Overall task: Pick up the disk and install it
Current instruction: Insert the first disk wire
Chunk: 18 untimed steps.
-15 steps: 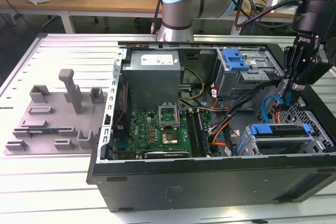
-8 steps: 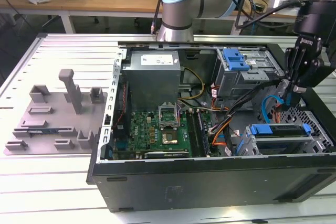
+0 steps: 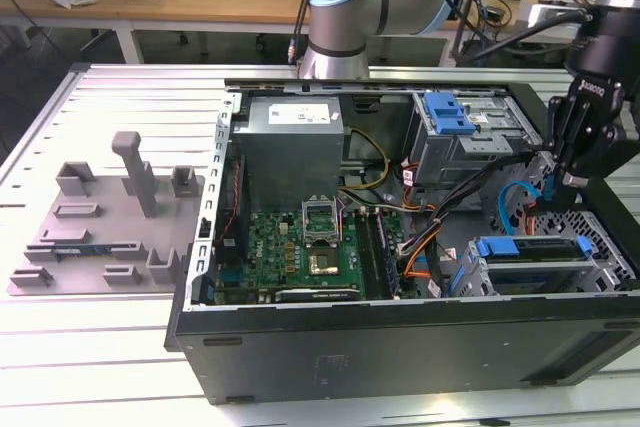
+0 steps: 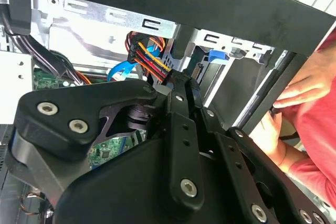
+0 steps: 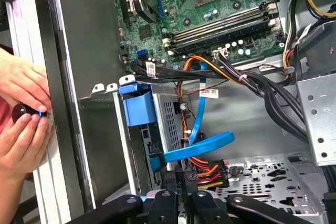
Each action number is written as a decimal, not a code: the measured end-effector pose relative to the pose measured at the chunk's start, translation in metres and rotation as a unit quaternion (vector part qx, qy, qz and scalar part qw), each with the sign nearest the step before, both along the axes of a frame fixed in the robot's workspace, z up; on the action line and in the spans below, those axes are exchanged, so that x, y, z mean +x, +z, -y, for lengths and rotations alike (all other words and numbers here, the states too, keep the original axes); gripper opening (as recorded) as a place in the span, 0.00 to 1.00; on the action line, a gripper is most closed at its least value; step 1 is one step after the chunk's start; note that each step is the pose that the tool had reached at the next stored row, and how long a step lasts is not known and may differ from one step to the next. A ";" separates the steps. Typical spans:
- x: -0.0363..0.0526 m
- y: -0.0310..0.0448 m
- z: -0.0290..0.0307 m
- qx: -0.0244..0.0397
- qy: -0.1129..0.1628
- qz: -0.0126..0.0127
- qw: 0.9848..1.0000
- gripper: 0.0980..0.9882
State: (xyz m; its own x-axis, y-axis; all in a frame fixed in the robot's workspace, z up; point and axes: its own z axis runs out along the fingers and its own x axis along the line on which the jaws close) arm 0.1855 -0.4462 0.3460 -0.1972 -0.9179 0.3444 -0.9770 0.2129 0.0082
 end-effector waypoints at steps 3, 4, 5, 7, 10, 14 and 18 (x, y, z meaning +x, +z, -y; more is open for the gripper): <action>-0.0008 0.0007 0.0040 0.010 0.003 0.000 1.000 0.08; -0.0009 0.0009 0.0049 0.011 0.004 0.001 1.000 0.08; -0.0012 0.0012 0.0062 0.014 0.005 0.001 1.000 0.08; -0.0015 0.0016 0.0090 0.016 0.007 0.001 1.000 0.08; -0.0018 0.0023 0.0139 0.019 0.010 0.001 1.000 0.08; -0.0025 0.0041 0.0182 0.033 0.016 0.002 0.999 0.08; -0.0045 0.0041 0.0267 0.037 0.019 0.002 0.999 0.08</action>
State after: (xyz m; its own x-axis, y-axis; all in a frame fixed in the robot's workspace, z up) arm 0.1810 -0.4728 0.3501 -0.1631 -0.9478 0.2739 -0.9845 0.1747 0.0181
